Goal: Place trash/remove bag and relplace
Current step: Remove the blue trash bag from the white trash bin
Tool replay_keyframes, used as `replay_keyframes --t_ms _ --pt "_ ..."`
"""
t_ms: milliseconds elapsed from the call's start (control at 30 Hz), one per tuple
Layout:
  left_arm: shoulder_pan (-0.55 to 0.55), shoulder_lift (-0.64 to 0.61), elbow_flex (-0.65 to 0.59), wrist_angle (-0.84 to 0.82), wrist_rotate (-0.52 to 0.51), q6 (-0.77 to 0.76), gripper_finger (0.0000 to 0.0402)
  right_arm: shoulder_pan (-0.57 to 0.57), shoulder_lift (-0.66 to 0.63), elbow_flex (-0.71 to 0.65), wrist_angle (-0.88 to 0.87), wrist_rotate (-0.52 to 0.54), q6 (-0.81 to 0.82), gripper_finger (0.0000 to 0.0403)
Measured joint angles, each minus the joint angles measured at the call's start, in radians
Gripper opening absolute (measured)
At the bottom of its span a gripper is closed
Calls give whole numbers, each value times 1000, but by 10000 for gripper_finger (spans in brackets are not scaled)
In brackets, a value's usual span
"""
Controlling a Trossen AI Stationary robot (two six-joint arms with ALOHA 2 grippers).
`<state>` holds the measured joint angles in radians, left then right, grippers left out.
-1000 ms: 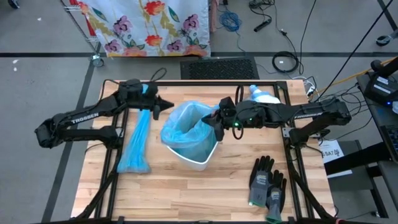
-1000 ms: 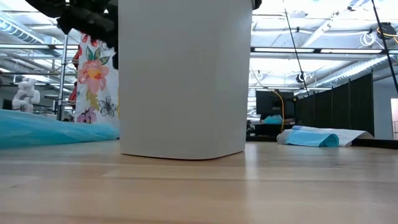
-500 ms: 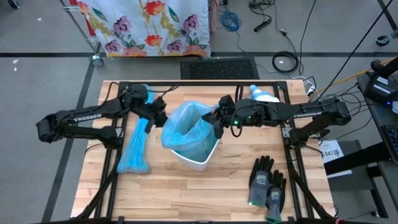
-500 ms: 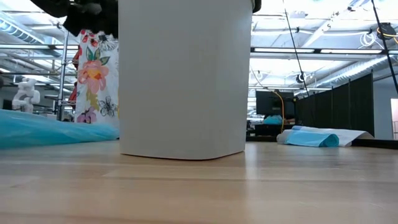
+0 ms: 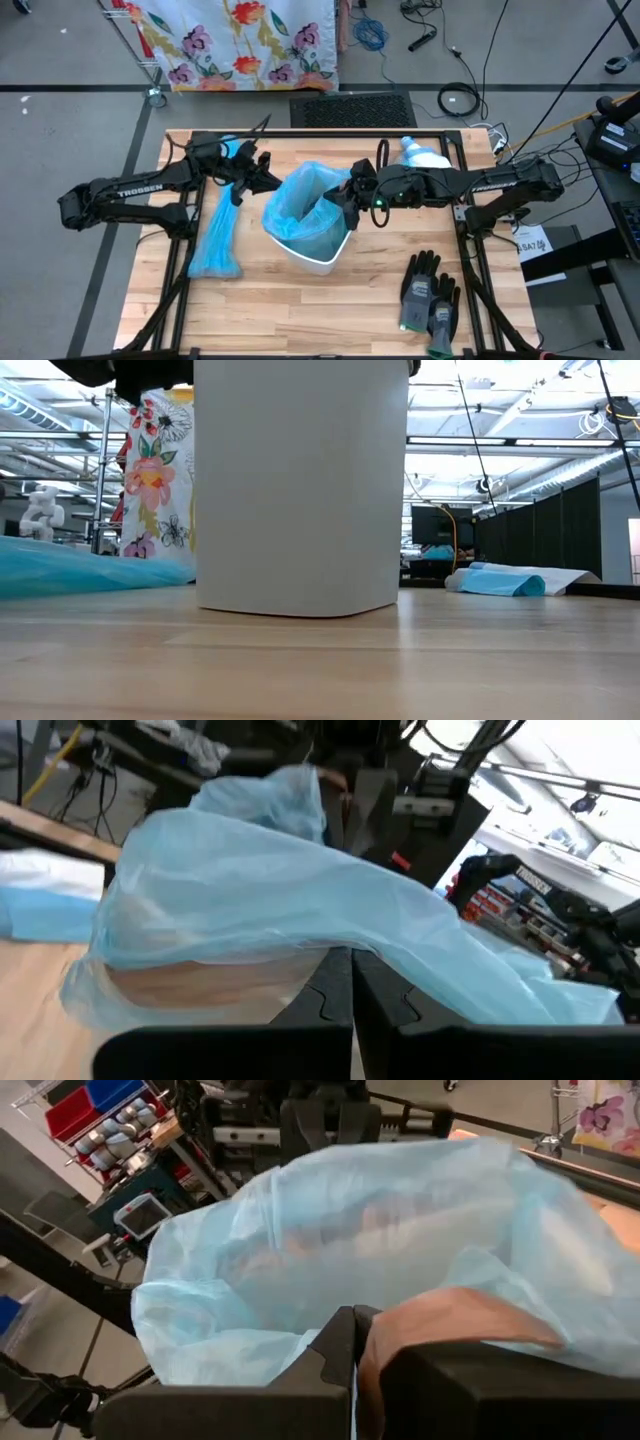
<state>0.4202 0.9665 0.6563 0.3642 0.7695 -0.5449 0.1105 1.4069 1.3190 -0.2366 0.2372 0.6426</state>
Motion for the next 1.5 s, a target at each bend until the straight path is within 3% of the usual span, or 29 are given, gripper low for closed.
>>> replay_keyframes --t_ms 367,1067,1500 --pt "-46 0 1 215 -68 -103 0 10 49 2 54 -2 -11 0" --pt "-82 0 193 240 -96 -88 0 9 49 0 22 -4 -85 0" --pt "-128 -1 199 301 -60 -78 0 9 47 0 -191 -3 -6 0"
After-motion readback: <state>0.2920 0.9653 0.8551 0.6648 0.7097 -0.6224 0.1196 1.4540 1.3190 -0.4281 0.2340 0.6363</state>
